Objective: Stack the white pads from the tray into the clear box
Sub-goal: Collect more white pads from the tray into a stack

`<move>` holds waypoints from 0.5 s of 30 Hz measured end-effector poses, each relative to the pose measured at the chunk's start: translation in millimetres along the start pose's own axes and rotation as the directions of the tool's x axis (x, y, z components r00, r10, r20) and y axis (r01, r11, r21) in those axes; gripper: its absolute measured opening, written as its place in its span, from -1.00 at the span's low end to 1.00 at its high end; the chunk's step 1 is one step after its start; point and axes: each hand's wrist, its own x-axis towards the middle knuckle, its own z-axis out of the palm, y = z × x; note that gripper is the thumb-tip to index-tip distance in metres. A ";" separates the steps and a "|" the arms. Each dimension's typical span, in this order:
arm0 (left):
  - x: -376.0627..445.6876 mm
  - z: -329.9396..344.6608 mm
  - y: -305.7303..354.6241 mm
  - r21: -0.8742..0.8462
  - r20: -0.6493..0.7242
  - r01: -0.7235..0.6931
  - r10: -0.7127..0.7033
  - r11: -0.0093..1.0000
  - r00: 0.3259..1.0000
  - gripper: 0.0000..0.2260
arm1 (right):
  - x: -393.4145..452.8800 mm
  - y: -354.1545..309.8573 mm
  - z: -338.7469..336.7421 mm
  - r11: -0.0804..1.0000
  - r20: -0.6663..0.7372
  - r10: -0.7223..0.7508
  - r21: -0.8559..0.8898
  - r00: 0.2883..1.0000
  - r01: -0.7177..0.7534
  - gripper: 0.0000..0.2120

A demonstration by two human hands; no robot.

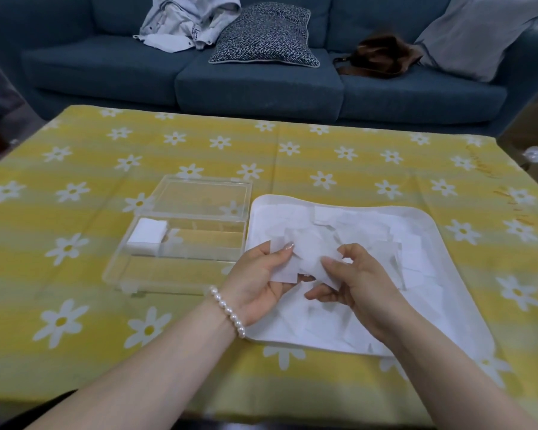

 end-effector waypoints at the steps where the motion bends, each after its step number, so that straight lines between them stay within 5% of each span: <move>1: 0.7 -1.1 -0.6 0.005 -0.021 -0.008 0.008 1.000 1.000 -0.77 | 1.6 0.8 -0.1 1.000 -0.026 -0.007 -0.025 1.000 0.006 -0.93; 6: 2.8 -2.6 0.4 0.009 -0.096 -0.036 0.037 0.999 0.995 -0.89 | 7.7 3.7 -5.5 0.986 -0.141 -0.066 -0.162 0.988 0.043 -0.88; 15: 4.3 -2.6 0.5 0.044 -0.172 -0.071 0.077 0.997 0.982 -0.85 | 12.3 -6.3 -26.6 0.979 -0.272 -0.167 -0.156 0.948 0.128 -0.94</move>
